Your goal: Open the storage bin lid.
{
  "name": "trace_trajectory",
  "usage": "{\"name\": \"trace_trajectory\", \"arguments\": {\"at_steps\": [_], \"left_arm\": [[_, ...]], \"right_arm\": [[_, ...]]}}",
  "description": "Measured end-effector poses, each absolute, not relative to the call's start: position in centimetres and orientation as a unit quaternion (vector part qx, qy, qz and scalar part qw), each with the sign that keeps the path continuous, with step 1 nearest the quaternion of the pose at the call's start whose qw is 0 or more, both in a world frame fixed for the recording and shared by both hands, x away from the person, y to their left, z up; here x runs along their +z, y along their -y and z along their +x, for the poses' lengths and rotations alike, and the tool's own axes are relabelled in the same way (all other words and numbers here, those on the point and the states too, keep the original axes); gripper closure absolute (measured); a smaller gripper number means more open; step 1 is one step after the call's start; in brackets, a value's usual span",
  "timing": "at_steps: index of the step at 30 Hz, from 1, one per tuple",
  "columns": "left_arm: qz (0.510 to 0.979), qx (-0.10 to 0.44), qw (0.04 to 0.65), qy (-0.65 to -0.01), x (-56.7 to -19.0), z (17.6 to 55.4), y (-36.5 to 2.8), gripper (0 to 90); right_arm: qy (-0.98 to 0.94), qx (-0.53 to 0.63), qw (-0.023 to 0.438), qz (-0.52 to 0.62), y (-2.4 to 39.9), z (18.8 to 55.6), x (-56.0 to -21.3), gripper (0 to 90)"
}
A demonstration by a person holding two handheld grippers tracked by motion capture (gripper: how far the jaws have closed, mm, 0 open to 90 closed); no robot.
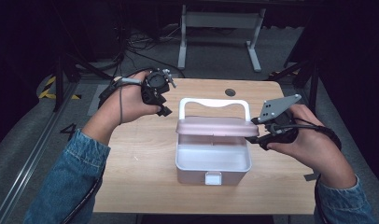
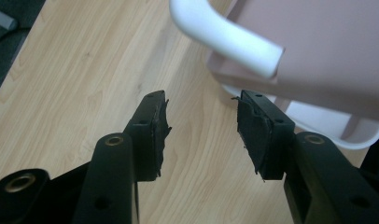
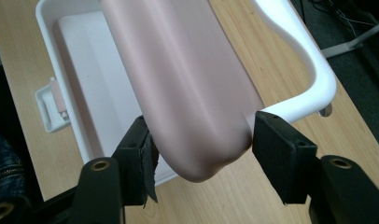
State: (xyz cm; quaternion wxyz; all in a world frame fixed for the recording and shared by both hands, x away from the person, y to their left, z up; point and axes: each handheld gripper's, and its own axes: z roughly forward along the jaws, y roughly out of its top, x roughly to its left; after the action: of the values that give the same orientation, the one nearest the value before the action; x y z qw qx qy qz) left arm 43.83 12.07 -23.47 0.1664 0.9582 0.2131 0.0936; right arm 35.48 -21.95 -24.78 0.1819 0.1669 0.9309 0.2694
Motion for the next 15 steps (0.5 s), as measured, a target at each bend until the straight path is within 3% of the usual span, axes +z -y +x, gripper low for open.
{"name": "trace_trajectory", "arguments": {"at_steps": [15], "left_arm": [[0.951, 0.093, 0.174, -0.239, -25.5, 43.4, -15.0, 54.8]], "right_arm": [[-0.922, 0.286, 0.182, 0.186, 22.1, 37.3, -23.4, 48.9]]}}
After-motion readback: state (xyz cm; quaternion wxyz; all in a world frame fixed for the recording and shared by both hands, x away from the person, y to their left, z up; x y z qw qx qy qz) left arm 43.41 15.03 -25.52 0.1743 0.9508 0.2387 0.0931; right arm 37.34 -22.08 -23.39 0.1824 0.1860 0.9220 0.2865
